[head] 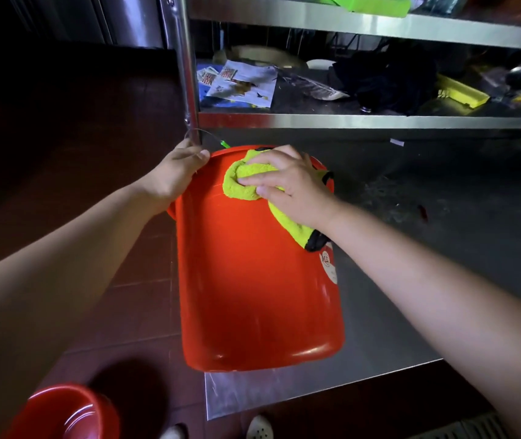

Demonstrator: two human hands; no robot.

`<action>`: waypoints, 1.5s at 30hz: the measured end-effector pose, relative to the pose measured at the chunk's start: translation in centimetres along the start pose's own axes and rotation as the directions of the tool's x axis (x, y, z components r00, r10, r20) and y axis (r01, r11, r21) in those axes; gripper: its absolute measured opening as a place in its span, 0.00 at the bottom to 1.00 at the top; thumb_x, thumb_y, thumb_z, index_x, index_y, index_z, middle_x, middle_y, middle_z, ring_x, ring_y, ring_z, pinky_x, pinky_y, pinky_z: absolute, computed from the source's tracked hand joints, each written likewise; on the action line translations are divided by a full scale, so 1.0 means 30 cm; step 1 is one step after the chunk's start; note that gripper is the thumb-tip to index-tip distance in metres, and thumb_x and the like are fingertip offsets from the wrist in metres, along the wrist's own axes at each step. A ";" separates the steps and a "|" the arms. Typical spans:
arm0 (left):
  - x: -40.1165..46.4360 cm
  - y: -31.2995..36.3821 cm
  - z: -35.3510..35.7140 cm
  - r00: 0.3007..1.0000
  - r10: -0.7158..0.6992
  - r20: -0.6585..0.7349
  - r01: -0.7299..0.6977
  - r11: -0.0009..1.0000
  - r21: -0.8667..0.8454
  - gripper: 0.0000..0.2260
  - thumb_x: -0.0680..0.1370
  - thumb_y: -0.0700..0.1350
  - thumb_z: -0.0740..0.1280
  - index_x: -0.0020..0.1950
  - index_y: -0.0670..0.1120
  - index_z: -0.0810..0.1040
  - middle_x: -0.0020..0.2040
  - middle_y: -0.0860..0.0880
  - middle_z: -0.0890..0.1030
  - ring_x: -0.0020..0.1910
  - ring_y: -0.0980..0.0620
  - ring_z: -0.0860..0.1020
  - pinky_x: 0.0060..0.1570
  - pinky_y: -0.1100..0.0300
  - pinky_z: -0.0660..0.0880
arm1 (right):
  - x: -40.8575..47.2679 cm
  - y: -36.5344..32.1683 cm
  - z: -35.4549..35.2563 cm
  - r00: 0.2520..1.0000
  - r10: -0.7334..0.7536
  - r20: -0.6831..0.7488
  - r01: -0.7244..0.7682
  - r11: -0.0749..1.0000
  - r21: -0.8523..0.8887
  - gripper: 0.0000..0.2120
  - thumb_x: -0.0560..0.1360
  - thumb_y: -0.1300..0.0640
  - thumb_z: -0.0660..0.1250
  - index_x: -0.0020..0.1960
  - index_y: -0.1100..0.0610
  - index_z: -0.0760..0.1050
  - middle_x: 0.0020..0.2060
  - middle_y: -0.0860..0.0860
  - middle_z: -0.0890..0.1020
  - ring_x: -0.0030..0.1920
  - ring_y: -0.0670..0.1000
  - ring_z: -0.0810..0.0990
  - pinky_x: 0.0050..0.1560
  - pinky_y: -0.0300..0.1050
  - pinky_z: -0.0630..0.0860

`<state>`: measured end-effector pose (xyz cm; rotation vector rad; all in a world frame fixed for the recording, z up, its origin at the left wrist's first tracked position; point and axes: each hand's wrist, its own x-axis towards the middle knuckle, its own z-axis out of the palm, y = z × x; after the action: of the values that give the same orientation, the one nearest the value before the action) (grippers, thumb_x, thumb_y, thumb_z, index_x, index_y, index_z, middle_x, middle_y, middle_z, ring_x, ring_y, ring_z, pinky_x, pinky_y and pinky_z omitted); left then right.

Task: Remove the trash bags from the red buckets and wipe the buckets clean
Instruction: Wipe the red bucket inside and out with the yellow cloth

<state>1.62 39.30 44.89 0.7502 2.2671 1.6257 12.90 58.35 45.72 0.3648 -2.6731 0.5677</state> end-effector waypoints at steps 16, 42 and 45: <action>0.008 0.121 0.141 0.979 0.175 0.104 -0.202 0.764 0.612 0.20 0.81 0.57 0.53 0.61 0.47 0.77 0.60 0.43 0.79 0.61 0.43 0.75 0.56 0.55 0.69 | -0.486 -0.256 -0.021 0.973 -0.183 0.139 0.186 0.982 -0.013 0.13 0.75 0.58 0.64 0.57 0.49 0.81 0.63 0.49 0.75 0.63 0.53 0.70 0.57 0.58 0.65; -0.006 -0.049 0.000 0.987 -0.041 -0.155 0.062 0.990 0.128 0.21 0.80 0.56 0.58 0.32 0.44 0.68 0.28 0.48 0.67 0.27 0.55 0.67 0.29 0.59 0.67 | -0.238 -0.136 0.017 0.988 -0.149 0.029 0.148 0.989 0.023 0.11 0.74 0.57 0.65 0.53 0.49 0.83 0.57 0.50 0.80 0.58 0.53 0.70 0.61 0.46 0.61; -0.033 -0.072 -0.037 0.981 -0.093 -0.171 0.118 0.982 0.145 0.20 0.81 0.56 0.57 0.34 0.46 0.71 0.29 0.47 0.70 0.29 0.48 0.70 0.31 0.55 0.71 | -0.376 -0.232 0.018 0.964 -0.244 0.110 0.242 0.970 0.031 0.12 0.73 0.60 0.66 0.53 0.49 0.82 0.59 0.50 0.79 0.59 0.54 0.72 0.59 0.51 0.63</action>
<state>1.36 37.36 43.17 0.5358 2.5254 1.5277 25.05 53.89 42.90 0.7383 -2.6757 0.5087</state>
